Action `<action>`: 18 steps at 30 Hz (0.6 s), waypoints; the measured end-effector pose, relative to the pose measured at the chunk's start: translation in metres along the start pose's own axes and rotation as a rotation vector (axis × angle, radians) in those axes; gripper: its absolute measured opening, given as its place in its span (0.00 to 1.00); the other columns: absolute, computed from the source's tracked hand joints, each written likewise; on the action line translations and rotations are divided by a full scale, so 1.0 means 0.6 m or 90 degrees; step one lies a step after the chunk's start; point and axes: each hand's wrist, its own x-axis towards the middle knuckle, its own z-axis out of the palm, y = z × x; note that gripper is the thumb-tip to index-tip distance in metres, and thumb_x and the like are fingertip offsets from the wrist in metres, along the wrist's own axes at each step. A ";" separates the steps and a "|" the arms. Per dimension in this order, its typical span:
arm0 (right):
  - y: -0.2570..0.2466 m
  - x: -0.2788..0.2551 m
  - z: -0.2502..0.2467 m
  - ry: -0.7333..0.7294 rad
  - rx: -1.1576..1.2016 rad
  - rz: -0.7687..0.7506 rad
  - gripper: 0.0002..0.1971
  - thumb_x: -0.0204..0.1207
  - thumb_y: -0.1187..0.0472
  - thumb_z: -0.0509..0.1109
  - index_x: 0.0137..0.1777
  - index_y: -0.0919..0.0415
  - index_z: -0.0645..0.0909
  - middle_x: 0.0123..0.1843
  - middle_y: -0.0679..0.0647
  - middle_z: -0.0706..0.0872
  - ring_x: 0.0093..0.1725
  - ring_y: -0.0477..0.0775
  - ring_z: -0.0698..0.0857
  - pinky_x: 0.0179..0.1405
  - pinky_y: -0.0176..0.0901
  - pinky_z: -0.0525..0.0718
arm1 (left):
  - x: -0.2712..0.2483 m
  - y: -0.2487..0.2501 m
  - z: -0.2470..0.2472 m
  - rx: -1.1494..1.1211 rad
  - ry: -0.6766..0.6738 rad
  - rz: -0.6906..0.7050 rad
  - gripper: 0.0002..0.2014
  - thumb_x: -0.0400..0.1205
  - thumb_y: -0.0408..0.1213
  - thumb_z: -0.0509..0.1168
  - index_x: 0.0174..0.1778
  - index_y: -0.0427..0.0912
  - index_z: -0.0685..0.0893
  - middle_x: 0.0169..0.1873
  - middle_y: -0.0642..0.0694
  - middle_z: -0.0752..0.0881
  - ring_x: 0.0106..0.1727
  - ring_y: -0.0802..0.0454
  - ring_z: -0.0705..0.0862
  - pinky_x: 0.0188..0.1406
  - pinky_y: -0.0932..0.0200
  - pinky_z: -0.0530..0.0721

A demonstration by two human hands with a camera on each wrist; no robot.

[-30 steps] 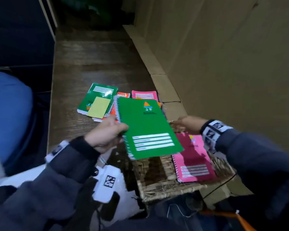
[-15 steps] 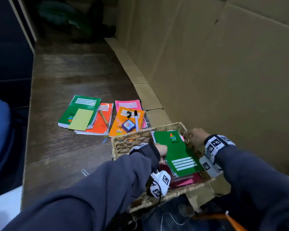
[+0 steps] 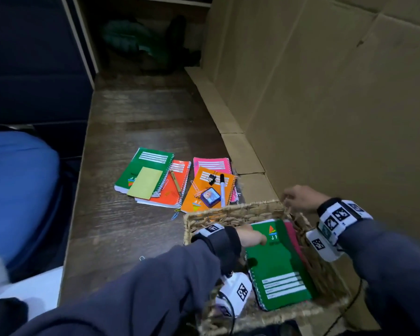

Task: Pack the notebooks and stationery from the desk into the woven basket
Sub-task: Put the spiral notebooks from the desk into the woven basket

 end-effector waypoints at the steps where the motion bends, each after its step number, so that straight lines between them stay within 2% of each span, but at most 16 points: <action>1: -0.018 0.006 -0.017 0.014 0.011 -0.023 0.12 0.83 0.61 0.60 0.62 0.59 0.81 0.54 0.55 0.84 0.48 0.53 0.81 0.34 0.36 0.75 | -0.012 0.003 -0.026 -0.013 0.004 0.057 0.31 0.84 0.38 0.60 0.82 0.37 0.56 0.76 0.35 0.69 0.67 0.38 0.77 0.58 0.49 0.79; 4: -0.078 0.040 -0.060 0.047 0.043 -0.096 0.10 0.82 0.61 0.60 0.58 0.58 0.81 0.48 0.52 0.86 0.42 0.52 0.84 0.43 0.45 0.84 | -0.059 -0.005 -0.110 -0.072 0.002 0.190 0.22 0.84 0.38 0.61 0.75 0.41 0.71 0.71 0.39 0.77 0.63 0.42 0.81 0.59 0.50 0.79; 6: -0.130 0.069 -0.083 0.065 0.076 -0.136 0.09 0.81 0.62 0.61 0.54 0.58 0.82 0.50 0.57 0.88 0.42 0.54 0.86 0.49 0.51 0.86 | -0.078 -0.024 -0.173 -0.083 0.075 0.222 0.18 0.83 0.40 0.63 0.69 0.42 0.77 0.64 0.40 0.83 0.60 0.43 0.84 0.58 0.51 0.82; 8: -0.183 0.092 -0.097 0.070 0.122 -0.179 0.07 0.80 0.64 0.62 0.46 0.55 0.81 0.48 0.59 0.89 0.42 0.56 0.87 0.49 0.53 0.88 | -0.087 -0.053 -0.230 -0.110 0.177 0.242 0.15 0.83 0.36 0.64 0.65 0.39 0.79 0.57 0.38 0.86 0.54 0.44 0.85 0.51 0.57 0.84; 9: -0.213 0.106 -0.101 0.069 0.143 -0.197 0.08 0.80 0.64 0.62 0.44 0.55 0.81 0.46 0.59 0.88 0.42 0.57 0.88 0.49 0.53 0.89 | -0.087 -0.072 -0.258 -0.114 0.246 0.242 0.12 0.82 0.34 0.64 0.61 0.39 0.80 0.51 0.38 0.85 0.50 0.45 0.84 0.51 0.55 0.85; 11: -0.270 0.141 -0.105 0.062 0.166 -0.215 0.08 0.79 0.65 0.62 0.42 0.58 0.82 0.41 0.58 0.87 0.44 0.63 0.90 0.47 0.54 0.90 | -0.079 -0.114 -0.309 -0.058 0.406 0.206 0.10 0.81 0.34 0.63 0.57 0.42 0.82 0.47 0.37 0.85 0.50 0.45 0.84 0.58 0.47 0.84; 13: -0.318 0.179 -0.099 0.065 0.185 -0.205 0.10 0.77 0.65 0.62 0.36 0.57 0.81 0.36 0.56 0.86 0.47 0.66 0.91 0.48 0.54 0.90 | -0.072 -0.149 -0.345 0.052 0.514 0.127 0.13 0.81 0.35 0.62 0.59 0.39 0.83 0.54 0.38 0.88 0.56 0.43 0.86 0.60 0.53 0.82; 15: -0.355 0.233 -0.081 0.059 0.184 -0.178 0.10 0.75 0.65 0.62 0.35 0.58 0.82 0.38 0.58 0.87 0.50 0.66 0.90 0.52 0.53 0.90 | -0.057 -0.178 -0.366 0.112 0.548 0.064 0.14 0.82 0.31 0.60 0.63 0.38 0.81 0.58 0.40 0.87 0.58 0.43 0.86 0.58 0.58 0.80; 18: -0.394 0.313 -0.029 -0.007 0.153 -0.089 0.13 0.72 0.65 0.64 0.49 0.70 0.87 0.52 0.65 0.90 0.53 0.65 0.90 0.54 0.52 0.88 | -0.028 -0.212 -0.375 0.161 0.550 0.009 0.16 0.80 0.30 0.61 0.64 0.40 0.80 0.59 0.43 0.87 0.57 0.46 0.86 0.59 0.59 0.79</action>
